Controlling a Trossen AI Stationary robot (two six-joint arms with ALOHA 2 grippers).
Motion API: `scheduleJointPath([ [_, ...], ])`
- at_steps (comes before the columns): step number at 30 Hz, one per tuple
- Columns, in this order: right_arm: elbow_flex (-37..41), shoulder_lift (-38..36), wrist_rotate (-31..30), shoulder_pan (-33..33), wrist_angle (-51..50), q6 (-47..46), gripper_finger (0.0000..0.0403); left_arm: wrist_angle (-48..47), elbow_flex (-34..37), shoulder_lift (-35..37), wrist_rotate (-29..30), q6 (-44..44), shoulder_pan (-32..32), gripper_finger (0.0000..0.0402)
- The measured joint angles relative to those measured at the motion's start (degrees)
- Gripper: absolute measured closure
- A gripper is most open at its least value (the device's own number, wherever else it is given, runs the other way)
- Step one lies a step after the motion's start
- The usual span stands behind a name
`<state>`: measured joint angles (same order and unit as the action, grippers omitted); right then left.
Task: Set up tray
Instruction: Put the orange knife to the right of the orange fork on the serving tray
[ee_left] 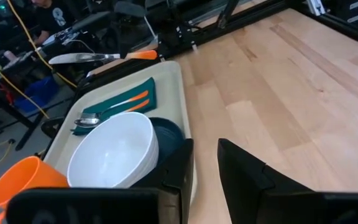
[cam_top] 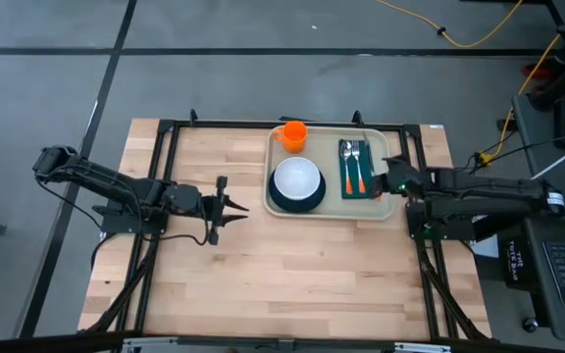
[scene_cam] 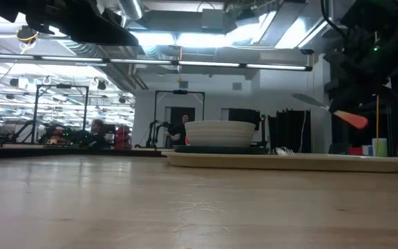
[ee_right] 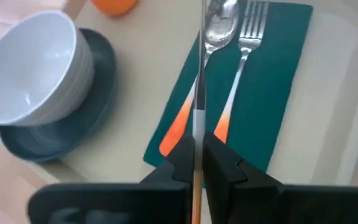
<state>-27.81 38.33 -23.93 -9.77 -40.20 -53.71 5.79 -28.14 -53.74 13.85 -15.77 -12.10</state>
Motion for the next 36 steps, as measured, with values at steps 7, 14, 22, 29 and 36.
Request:
scheduleJointPath([
  [7,0.00,-0.19,8.28,-7.74,-0.27,1.72,0.0386,-0.01,-0.01,-0.02,5.26,-2.01,0.00,0.0332],
  [14,0.00,-0.09,14.91,-16.72,2.10,7.61,0.0386,-0.01,-0.04,-0.02,8.74,-2.01,0.00,0.0335],
  [22,0.00,1.74,24.13,-28.25,4.10,11.39,0.0386,-0.01,-0.04,-0.04,8.76,-1.99,0.00,0.0333],
  [29,0.00,10.31,28.59,-32.92,8.91,15.79,0.0386,-0.01,-0.04,-0.04,8.77,-1.99,0.00,0.0335],
  [36,0.00,16.77,32.06,-37.98,9.53,16.08,0.0386,-0.89,-0.07,-0.04,8.80,-1.99,0.00,0.0336],
])
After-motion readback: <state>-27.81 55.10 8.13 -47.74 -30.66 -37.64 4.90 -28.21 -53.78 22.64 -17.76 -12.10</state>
